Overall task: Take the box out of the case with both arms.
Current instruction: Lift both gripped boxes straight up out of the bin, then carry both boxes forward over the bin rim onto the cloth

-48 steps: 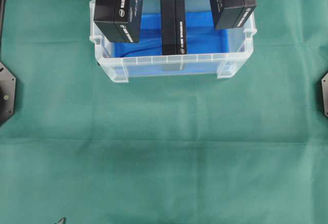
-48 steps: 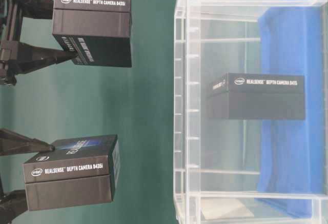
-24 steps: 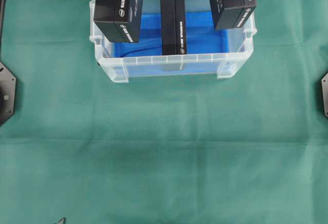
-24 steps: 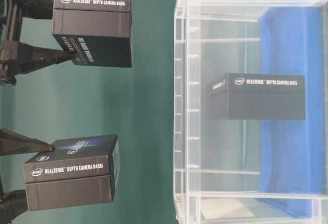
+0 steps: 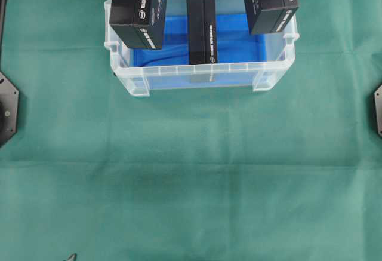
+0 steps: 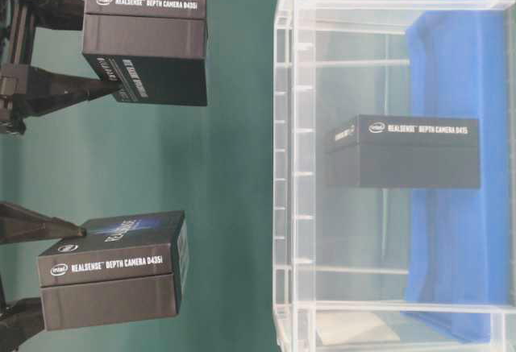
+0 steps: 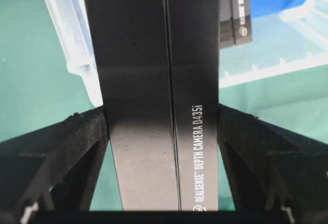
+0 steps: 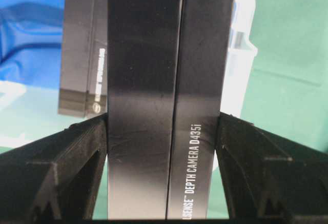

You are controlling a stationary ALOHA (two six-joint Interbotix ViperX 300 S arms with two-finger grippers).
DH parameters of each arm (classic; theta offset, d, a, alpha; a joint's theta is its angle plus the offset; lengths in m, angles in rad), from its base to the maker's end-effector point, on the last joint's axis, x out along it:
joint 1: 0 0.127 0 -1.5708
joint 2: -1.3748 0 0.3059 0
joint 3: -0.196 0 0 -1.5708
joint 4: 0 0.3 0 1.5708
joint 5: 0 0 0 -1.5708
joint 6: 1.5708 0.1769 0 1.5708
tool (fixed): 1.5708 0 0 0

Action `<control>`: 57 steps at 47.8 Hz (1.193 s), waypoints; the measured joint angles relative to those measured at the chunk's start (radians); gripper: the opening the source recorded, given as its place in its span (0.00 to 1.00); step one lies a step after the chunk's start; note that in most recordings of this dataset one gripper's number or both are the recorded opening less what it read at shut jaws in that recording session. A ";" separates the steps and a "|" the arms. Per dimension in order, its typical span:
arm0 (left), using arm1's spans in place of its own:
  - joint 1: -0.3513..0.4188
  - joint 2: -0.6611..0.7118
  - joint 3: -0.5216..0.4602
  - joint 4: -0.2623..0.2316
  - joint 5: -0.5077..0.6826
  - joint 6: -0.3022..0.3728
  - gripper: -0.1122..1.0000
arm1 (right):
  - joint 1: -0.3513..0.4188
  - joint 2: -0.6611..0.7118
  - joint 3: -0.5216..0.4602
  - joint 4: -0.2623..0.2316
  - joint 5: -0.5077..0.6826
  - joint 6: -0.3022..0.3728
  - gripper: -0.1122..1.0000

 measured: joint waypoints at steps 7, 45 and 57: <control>-0.002 -0.002 0.000 -0.002 0.000 0.002 0.66 | 0.003 0.000 0.000 0.000 0.000 0.005 0.69; -0.291 0.000 0.035 0.002 0.003 -0.308 0.66 | 0.333 0.000 0.000 -0.017 0.106 0.245 0.69; -0.407 0.000 0.040 0.009 0.002 -0.449 0.66 | 0.469 0.000 0.000 -0.031 0.133 0.373 0.69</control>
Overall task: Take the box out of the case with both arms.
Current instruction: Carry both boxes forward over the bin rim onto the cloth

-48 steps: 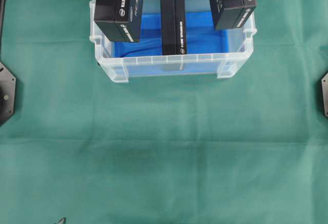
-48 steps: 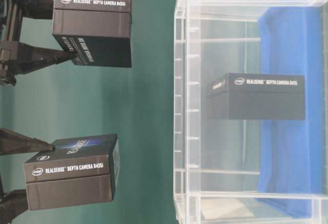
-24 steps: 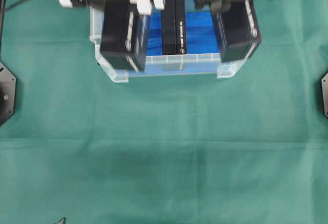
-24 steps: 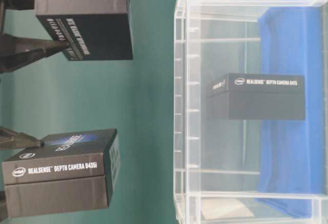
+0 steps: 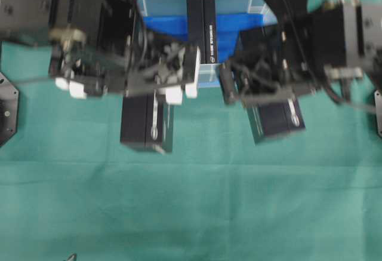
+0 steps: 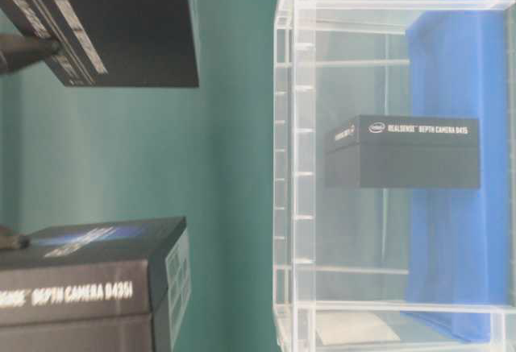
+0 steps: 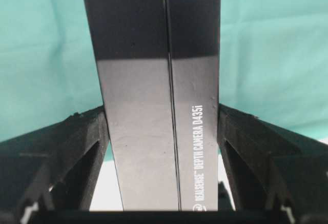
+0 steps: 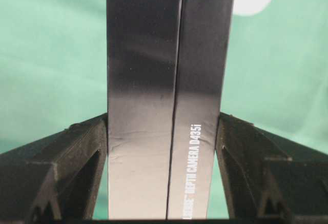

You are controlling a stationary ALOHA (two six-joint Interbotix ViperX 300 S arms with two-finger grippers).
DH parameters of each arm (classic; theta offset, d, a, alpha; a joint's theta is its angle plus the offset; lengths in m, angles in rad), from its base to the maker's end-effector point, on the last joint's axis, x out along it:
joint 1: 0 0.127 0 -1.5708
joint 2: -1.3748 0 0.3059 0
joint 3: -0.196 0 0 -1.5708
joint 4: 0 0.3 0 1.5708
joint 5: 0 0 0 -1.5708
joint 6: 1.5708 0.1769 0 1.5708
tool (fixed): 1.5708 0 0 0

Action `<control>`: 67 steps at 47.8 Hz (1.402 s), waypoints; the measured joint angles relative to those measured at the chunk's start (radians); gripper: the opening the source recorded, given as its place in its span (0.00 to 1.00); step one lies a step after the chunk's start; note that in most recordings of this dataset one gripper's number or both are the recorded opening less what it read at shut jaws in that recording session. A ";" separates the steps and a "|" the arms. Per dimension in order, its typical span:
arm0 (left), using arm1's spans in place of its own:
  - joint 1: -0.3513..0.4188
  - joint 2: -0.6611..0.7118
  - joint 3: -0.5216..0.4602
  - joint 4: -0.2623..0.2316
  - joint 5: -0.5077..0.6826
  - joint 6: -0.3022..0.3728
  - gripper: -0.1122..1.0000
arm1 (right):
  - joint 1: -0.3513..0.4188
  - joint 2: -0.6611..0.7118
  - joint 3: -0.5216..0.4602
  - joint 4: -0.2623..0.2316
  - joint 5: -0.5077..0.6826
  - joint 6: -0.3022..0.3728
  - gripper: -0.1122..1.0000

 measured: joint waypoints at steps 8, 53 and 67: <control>-0.081 0.000 0.005 0.002 0.000 -0.086 0.66 | 0.064 0.000 0.000 0.000 0.003 0.064 0.69; -0.129 -0.002 0.046 0.005 0.000 -0.123 0.66 | 0.135 0.002 0.000 -0.008 0.035 0.152 0.69; -0.129 -0.002 0.046 0.009 -0.002 -0.118 0.66 | 0.135 0.000 0.000 -0.008 0.035 0.152 0.69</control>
